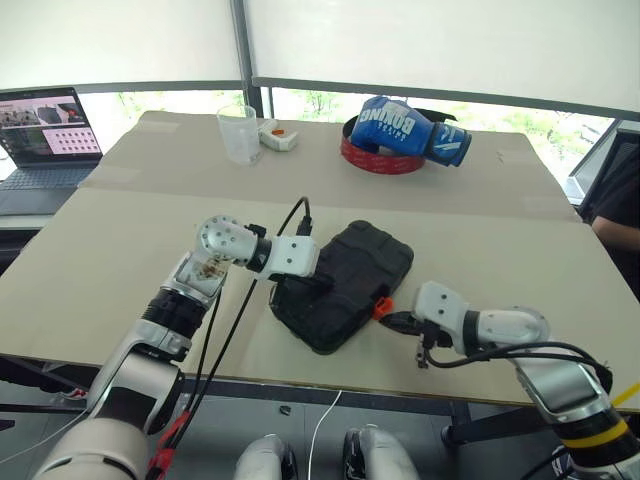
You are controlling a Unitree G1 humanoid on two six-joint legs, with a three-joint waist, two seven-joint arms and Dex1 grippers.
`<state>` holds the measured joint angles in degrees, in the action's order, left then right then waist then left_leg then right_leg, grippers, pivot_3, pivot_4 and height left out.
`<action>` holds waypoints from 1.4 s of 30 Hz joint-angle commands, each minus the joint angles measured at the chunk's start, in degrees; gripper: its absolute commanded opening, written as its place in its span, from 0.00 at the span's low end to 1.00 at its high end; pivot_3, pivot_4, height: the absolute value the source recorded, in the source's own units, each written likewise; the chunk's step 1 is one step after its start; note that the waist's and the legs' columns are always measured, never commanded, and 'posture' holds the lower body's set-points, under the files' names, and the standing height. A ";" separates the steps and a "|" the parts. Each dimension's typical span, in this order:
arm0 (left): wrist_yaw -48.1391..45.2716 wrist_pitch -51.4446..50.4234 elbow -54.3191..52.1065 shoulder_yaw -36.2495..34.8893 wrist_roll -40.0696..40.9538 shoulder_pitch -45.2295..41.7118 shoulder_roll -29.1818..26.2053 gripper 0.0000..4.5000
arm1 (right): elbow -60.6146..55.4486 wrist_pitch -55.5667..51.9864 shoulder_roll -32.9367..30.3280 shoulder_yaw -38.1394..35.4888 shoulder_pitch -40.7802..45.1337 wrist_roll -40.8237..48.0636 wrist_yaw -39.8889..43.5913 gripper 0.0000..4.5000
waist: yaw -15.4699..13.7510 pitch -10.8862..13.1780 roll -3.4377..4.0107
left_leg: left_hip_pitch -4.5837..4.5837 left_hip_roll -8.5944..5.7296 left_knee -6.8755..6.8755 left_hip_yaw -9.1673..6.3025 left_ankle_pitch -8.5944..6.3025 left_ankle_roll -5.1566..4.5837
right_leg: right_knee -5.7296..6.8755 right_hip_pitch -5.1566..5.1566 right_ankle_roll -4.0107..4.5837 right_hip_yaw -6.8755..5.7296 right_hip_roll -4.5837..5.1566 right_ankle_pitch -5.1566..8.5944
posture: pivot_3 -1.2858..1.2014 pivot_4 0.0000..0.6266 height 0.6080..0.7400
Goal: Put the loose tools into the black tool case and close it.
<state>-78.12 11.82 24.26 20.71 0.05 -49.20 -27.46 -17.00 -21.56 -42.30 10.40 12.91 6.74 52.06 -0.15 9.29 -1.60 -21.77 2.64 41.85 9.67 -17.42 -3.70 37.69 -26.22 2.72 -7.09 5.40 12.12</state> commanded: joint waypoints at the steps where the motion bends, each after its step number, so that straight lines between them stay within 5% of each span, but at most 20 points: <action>1: -0.67 -1.78 0.59 0.98 -0.62 1.03 0.17 0.01 | -2.11 1.71 -0.70 -2.80 -0.08 2.40 1.44 0.00 | -0.08 0.00 0.01 | -0.01 0.00 0.00 -0.01 0.00 0.00 | -0.01 0.00 0.00 -0.01 0.00 0.00 | 0.52 0.24 0.80; 6: -0.49 -1.03 1.46 0.71 -1.05 1.29 0.04 0.01 | -6.18 -5.57 0.33 -7.84 1.65 10.73 1.96 0.00 | 0.11 0.00 0.01 | -0.01 0.02 0.00 0.00 0.01 0.01 | -0.02 0.00 0.01 0.01 -0.01 0.00 | 0.52 0.24 0.80; 19: -0.08 -0.66 2.28 0.46 -1.12 0.70 0.99 0.01 | -5.80 -5.45 -4.86 -8.03 -4.05 9.13 3.86 0.00 | -0.21 -0.01 0.01 | -0.03 0.01 -0.01 -0.02 -0.01 -0.01 | -0.06 0.00 0.00 -0.01 0.02 0.00 | 0.52 0.24 0.80; 35: 0.18 0.93 4.04 0.50 -1.51 -0.41 1.30 0.01 | 1.44 -3.97 4.54 -0.25 2.49 3.44 -2.14 0.00 | 0.20 -0.01 0.02 | -0.02 0.04 -0.01 -0.02 0.00 0.00 | -0.03 -0.02 0.00 0.00 -0.01 0.00 | 0.52 0.24 0.80; 42: 0.77 5.43 5.55 2.37 -4.40 0.59 0.55 0.01 | 0.73 -3.13 5.09 -2.26 2.31 3.35 -3.43 0.00 | 0.43 -0.01 0.02 | -0.02 0.04 -0.01 -0.01 0.00 0.00 | -0.02 -0.02 0.00 0.01 0.00 0.00 | 0.52 0.24 0.80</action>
<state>-77.11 15.92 27.58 20.50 -0.74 -49.87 -26.10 -13.92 -26.98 -37.23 10.72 14.06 9.67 49.54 0.28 9.28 -1.58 -21.79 2.68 41.84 9.65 -17.42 -3.70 37.67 -26.24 2.73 -7.08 5.40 12.12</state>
